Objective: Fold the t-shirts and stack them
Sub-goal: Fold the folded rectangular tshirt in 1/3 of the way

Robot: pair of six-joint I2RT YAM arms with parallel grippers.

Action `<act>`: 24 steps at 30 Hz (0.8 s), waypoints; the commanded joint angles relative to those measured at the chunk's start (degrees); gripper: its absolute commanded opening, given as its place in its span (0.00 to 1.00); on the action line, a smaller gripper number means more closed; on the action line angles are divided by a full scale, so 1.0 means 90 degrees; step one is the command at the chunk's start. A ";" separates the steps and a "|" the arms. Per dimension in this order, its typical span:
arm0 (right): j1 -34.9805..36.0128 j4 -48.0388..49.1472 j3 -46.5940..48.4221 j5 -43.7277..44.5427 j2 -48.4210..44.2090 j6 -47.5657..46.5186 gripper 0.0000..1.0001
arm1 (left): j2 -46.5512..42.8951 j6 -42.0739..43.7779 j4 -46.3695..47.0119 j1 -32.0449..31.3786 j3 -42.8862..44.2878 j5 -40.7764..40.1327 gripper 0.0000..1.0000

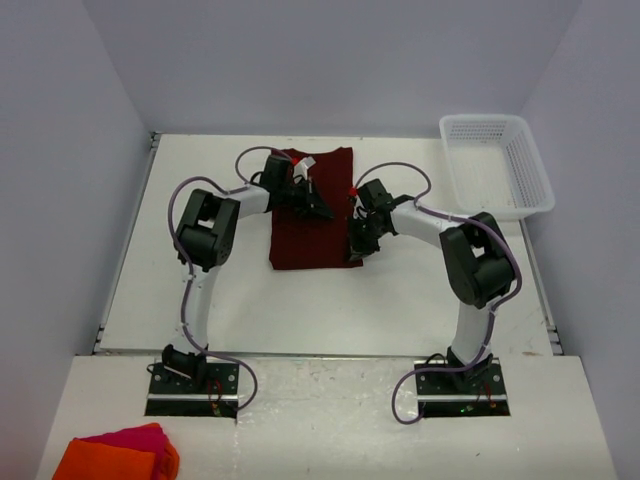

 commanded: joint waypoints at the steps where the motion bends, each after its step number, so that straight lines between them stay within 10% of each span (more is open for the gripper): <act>1: 0.0040 0.0158 -0.0078 0.0265 -0.0003 0.0254 0.00 | 0.0198 0.0002 0.0028 -0.0003 0.0403 0.0106 0.00; 24: 0.0147 0.0284 -0.1698 0.1232 -0.0383 0.1095 0.00 | 0.1956 0.0100 -0.0724 0.0504 0.2444 0.0642 0.00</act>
